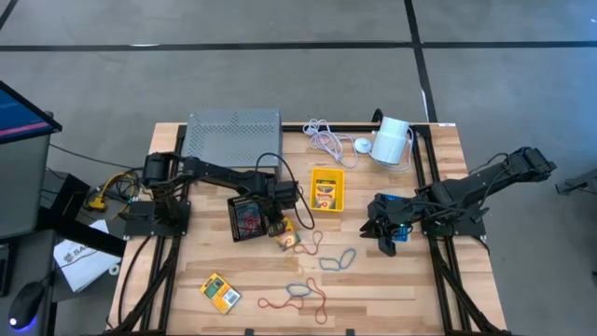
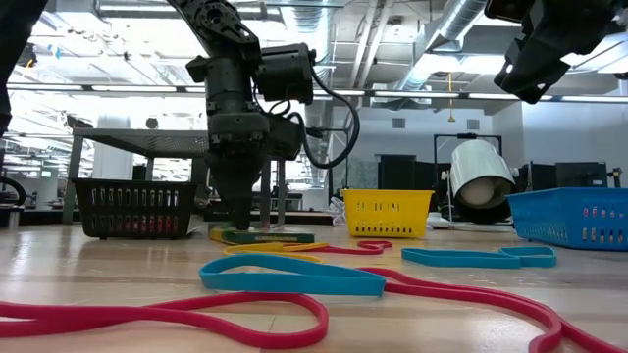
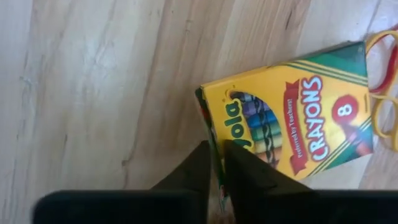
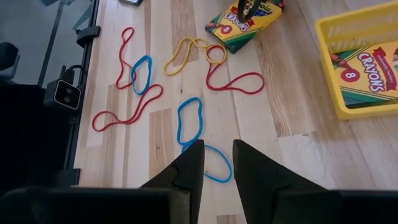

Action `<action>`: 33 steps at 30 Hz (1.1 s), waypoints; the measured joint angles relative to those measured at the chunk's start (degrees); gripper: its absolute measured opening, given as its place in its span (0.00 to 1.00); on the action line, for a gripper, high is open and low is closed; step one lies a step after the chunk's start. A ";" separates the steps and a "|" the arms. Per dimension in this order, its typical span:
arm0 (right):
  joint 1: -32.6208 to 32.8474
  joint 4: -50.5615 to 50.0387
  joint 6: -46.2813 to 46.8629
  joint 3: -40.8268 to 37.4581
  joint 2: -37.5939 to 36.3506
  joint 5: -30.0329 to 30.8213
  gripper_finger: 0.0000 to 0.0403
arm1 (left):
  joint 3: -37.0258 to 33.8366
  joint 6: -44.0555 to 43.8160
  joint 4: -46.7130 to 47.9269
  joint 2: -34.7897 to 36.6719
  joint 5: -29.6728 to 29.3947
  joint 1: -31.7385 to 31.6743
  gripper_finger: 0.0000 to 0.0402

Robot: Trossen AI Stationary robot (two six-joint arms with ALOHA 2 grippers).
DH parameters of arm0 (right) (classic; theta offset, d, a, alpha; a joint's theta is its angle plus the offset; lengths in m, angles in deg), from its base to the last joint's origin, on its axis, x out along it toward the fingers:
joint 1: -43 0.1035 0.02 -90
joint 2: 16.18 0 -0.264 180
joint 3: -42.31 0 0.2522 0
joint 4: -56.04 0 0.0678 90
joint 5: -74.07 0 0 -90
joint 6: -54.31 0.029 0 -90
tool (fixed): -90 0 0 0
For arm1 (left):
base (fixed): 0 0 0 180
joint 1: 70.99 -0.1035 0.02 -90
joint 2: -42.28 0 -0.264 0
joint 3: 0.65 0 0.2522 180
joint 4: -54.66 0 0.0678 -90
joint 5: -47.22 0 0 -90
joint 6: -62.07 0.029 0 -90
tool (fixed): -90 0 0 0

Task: Pick & Place Office Desk Supplies
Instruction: Put the yellow crayon box into the yellow bin

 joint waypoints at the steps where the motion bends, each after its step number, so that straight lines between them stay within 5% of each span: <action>1: 0.00 0.00 -0.17 0.00 0.00 0.00 0.20 | 0.00 0.15 -0.02 0.01 0.02 0.00 0.06; 15: 0.00 -0.04 -0.87 0.00 0.00 0.00 0.20 | -0.03 1.45 0.55 0.47 1.43 0.31 0.00; 33: 0.00 -0.44 -1.33 0.00 0.01 0.00 0.20 | -0.02 -0.11 0.53 15.60 1.30 0.59 0.00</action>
